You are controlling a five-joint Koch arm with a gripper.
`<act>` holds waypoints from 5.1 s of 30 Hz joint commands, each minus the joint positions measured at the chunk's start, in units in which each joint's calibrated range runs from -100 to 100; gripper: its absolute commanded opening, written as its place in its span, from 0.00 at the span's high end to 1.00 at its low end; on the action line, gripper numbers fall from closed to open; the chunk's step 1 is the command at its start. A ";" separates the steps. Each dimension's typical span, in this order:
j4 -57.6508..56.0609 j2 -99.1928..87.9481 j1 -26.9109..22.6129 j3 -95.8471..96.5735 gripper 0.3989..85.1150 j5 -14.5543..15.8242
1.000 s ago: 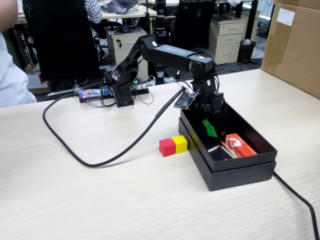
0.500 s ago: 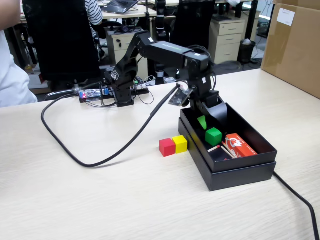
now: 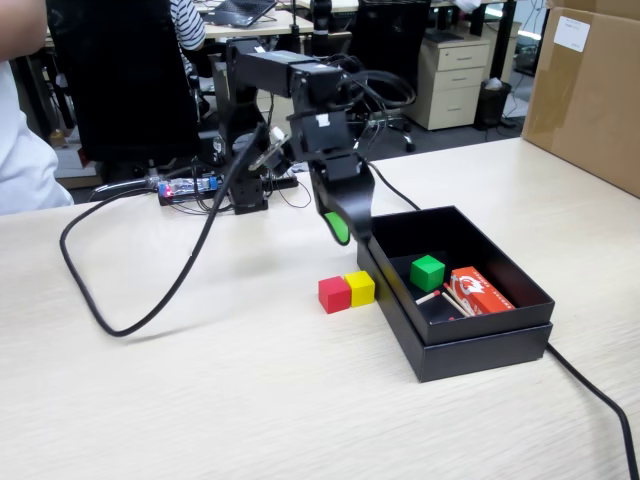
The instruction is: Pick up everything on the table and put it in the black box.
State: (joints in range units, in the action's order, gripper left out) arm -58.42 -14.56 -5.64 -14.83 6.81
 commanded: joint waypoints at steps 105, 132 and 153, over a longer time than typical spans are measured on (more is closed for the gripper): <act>-5.38 23.91 -11.04 -28.14 0.51 1.90; -5.38 4.64 -1.47 -0.04 0.42 0.39; -5.38 22.65 -3.71 -7.65 0.42 1.66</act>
State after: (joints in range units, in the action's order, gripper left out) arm -63.45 8.22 -8.91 -18.76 8.28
